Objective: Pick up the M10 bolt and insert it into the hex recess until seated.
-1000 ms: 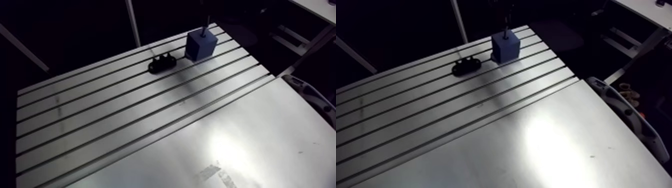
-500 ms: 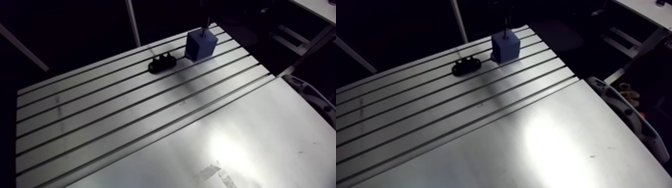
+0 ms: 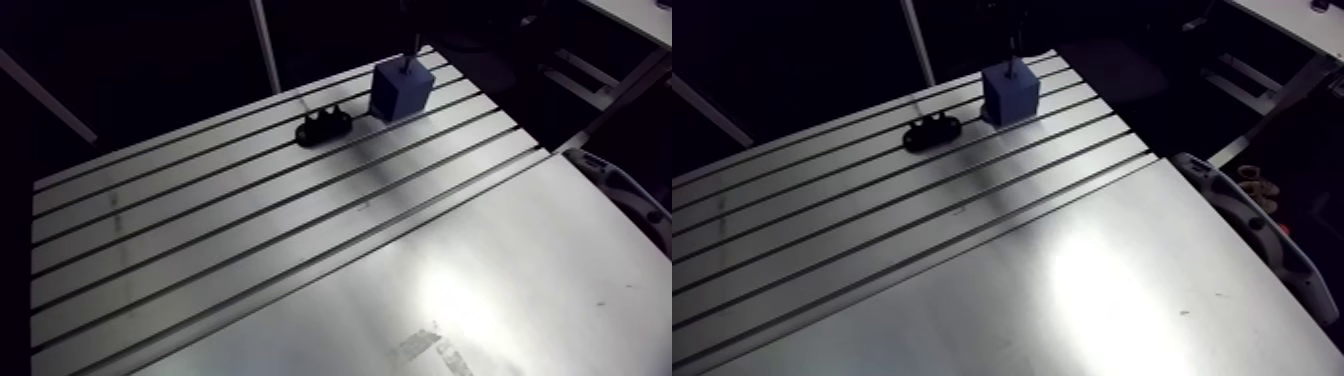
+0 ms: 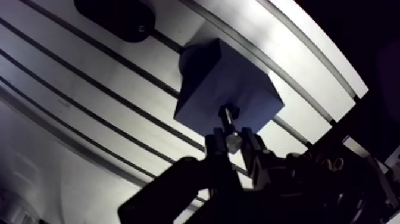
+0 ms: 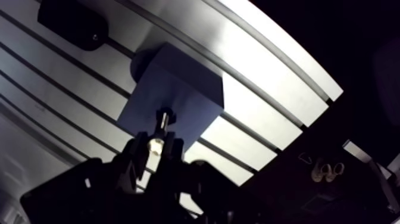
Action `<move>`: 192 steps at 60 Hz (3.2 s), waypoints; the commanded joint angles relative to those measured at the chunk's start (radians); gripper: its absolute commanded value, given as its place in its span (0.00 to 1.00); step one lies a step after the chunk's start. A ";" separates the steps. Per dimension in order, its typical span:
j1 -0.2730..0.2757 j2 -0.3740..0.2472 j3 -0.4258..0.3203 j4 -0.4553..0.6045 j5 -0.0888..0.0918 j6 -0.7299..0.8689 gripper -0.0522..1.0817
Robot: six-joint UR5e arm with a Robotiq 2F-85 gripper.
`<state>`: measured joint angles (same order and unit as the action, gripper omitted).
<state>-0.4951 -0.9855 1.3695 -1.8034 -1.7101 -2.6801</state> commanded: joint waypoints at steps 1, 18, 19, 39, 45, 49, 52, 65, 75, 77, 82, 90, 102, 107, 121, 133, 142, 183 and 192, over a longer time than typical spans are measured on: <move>-0.004 0.000 -0.002 0.000 -0.001 -0.001 0.92; -0.002 -0.001 -0.008 0.000 -0.001 -0.001 0.92; -0.002 -0.001 -0.008 0.000 -0.001 -0.001 0.92; 0.001 -0.001 -0.011 0.000 0.001 -0.001 0.92; 0.001 -0.001 -0.011 0.000 0.001 -0.001 0.92; 0.000 0.000 -0.010 0.000 0.001 -0.001 0.92; 0.000 0.000 -0.010 0.000 0.001 -0.001 0.92; -0.001 0.000 -0.007 -0.001 0.001 0.001 0.92; -0.001 0.000 -0.002 -0.001 0.001 0.001 0.92; -0.001 0.000 -0.002 -0.001 0.001 0.001 0.92; -0.001 0.000 -0.002 -0.001 0.001 0.001 0.92; -0.001 0.000 -0.001 -0.001 0.001 0.001 0.92; -0.001 0.000 0.001 -0.020 0.002 -0.001 0.92; -0.001 0.000 0.001 -0.031 0.002 -0.001 0.92; 0.001 0.000 0.004 -0.032 0.002 -0.001 0.92; 0.003 0.000 0.012 -0.032 0.002 -0.001 0.92; 0.003 -0.001 0.013 -0.032 0.002 -0.001 0.92; -0.001 -0.001 0.024 -0.034 0.002 -0.001 0.92; -0.001 -0.001 0.028 -0.034 0.002 0.001 0.84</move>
<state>-0.4962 -0.9870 1.3934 -1.8365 -1.7081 -2.6806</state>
